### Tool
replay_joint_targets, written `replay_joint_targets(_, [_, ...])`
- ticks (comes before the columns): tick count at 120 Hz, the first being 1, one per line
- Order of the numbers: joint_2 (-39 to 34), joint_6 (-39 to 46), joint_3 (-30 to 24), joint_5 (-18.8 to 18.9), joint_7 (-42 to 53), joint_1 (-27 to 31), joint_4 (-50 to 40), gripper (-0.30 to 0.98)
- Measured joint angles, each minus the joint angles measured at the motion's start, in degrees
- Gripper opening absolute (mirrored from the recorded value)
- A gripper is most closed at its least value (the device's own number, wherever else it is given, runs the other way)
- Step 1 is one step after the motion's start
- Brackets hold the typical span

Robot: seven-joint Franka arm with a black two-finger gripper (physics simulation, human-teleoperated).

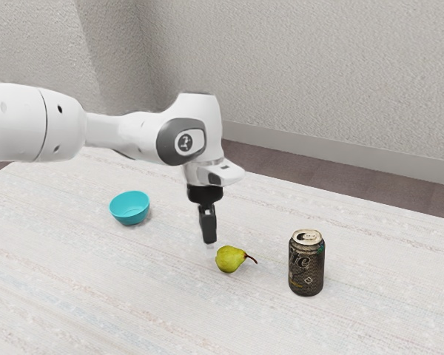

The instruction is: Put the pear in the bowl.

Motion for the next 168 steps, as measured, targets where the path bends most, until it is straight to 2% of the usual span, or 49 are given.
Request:
replay_joint_targets(23, [6.2,3.0,0.2,0.7,-0.8,0.1,3.4,0.69])
replay_joint_targets(93, [16.2,6.0,0.4,1.1,-2.1,0.1,10.8,0.68])
replay_joint_targets(127, [16.6,6.5,0.4,1.0,-2.4,0.2,10.9,0.44])
replay_joint_targets(153, [16.5,6.8,0.3,1.3,-2.7,0.5,10.8,0.36])
replay_joint_targets(168, [14.0,6.9,0.8,1.5,-2.9,1.8,10.8,0.29])
